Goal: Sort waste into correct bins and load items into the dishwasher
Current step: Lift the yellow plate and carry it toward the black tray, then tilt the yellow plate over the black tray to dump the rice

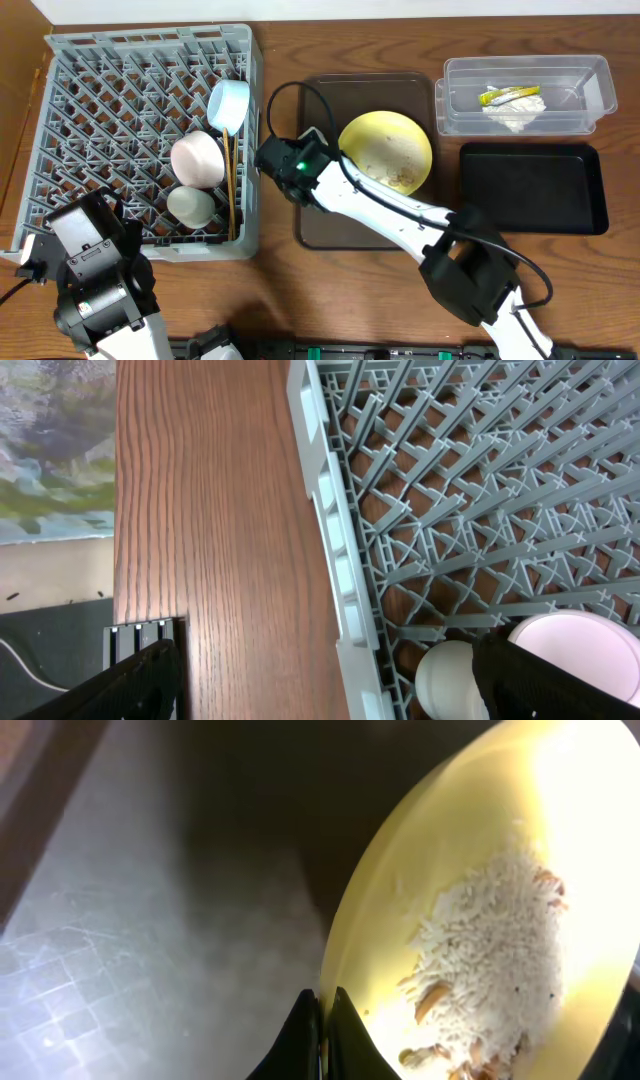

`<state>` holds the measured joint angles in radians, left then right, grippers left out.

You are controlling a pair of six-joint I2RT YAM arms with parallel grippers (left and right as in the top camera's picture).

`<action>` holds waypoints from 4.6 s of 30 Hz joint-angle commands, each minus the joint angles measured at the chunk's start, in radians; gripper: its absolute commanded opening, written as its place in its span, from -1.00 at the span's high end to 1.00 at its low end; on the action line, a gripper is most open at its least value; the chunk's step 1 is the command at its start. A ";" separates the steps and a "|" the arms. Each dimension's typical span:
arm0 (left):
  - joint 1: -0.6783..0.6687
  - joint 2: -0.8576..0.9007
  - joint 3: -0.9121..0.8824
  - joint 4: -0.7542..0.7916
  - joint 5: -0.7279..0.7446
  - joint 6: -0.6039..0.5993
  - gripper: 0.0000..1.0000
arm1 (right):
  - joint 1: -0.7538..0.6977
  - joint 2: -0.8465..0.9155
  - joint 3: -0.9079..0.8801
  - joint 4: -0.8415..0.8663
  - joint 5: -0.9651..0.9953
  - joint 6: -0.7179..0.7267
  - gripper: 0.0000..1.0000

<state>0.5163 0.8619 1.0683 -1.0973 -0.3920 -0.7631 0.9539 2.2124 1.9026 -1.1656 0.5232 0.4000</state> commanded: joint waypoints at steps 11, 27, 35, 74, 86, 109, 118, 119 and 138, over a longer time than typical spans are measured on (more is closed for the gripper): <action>0.004 -0.001 0.016 -0.003 -0.013 -0.009 -0.88 | -0.155 0.000 0.131 -0.140 0.049 0.289 0.98; 0.004 -0.001 0.016 -0.003 -0.013 -0.009 -0.88 | -0.438 -0.089 0.211 -0.227 0.034 0.418 0.98; 0.004 -0.001 0.016 -0.003 -0.013 -0.009 -0.88 | -0.576 -0.130 0.211 -0.241 -0.027 0.418 0.97; 0.004 -0.001 0.016 -0.003 -0.013 -0.009 -0.88 | -1.043 -0.129 0.209 -0.320 -0.642 0.407 0.97; 0.004 -0.001 0.016 -0.003 -0.013 -0.009 -0.88 | -1.140 -0.129 0.209 -0.328 -0.840 0.335 0.97; 0.004 -0.001 0.016 -0.003 -0.013 -0.009 -0.88 | -1.310 -0.129 0.187 -0.359 -1.135 0.223 0.97; 0.004 -0.001 0.016 -0.003 -0.013 -0.009 -0.88 | -1.349 -0.129 0.103 -0.282 -1.273 0.173 0.97; 0.004 -0.001 0.016 -0.003 -0.013 -0.009 -0.88 | -1.353 -0.129 0.087 -0.278 -1.302 0.152 0.97; 0.004 -0.001 0.016 -0.003 -0.013 -0.009 -0.88 | -1.459 -0.129 0.021 -0.330 -1.512 0.010 0.97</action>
<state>0.5163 0.8619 1.0683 -1.0973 -0.3920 -0.7631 -0.4900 2.1067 1.9270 -1.4841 -0.9154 0.4572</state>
